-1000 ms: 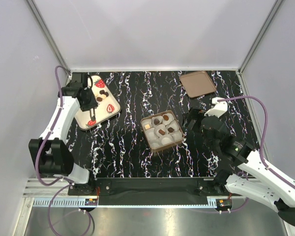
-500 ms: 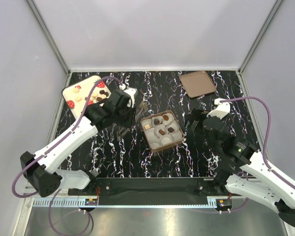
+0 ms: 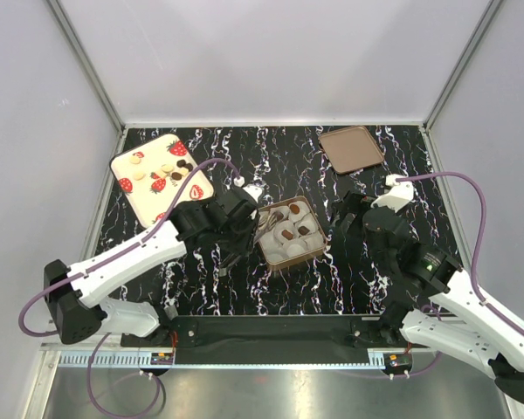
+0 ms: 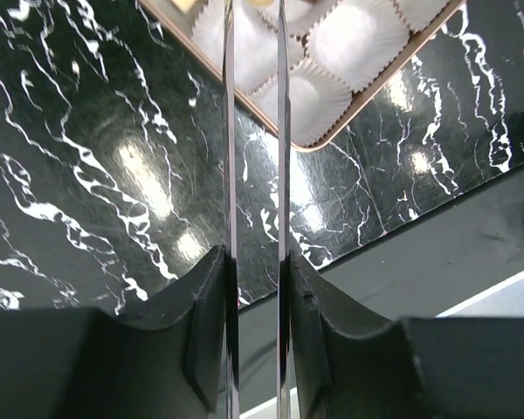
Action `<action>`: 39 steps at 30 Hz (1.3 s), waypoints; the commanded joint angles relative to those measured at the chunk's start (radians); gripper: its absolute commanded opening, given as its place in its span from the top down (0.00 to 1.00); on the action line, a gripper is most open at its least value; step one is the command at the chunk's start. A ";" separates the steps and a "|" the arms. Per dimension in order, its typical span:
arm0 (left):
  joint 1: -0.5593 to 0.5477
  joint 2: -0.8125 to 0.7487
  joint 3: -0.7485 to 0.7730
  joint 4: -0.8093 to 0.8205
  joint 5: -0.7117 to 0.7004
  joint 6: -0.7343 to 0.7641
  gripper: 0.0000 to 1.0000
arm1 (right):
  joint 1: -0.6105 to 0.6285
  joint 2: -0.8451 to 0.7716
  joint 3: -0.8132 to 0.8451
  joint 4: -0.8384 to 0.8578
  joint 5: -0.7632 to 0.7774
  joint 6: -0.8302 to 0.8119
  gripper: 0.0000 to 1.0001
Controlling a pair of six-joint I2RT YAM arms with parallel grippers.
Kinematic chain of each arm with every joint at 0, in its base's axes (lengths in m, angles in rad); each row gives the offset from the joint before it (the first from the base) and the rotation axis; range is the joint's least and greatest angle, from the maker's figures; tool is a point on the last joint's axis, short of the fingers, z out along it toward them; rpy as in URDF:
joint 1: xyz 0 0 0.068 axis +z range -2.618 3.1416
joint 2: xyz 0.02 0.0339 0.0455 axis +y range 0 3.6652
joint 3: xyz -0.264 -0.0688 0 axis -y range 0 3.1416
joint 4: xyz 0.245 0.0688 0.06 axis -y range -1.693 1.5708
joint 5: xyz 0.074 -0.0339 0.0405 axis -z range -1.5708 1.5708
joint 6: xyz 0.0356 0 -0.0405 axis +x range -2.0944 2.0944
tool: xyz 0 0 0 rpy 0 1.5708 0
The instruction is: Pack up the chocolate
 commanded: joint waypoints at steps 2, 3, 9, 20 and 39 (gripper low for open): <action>-0.019 0.013 -0.003 -0.012 -0.056 -0.097 0.69 | -0.006 -0.013 0.036 -0.009 0.024 0.026 0.00; -0.023 0.018 -0.003 -0.019 -0.075 -0.112 0.69 | -0.008 -0.013 0.035 -0.009 0.024 0.026 0.00; -0.057 0.024 -0.017 -0.024 -0.082 -0.183 0.69 | -0.006 -0.027 0.025 -0.006 0.019 0.030 0.00; -0.092 0.090 0.011 -0.047 -0.089 -0.212 0.68 | -0.006 -0.052 0.024 -0.011 0.016 0.033 0.00; -0.106 0.113 0.038 -0.052 -0.089 -0.212 0.60 | -0.006 -0.063 0.016 -0.005 0.015 0.039 0.00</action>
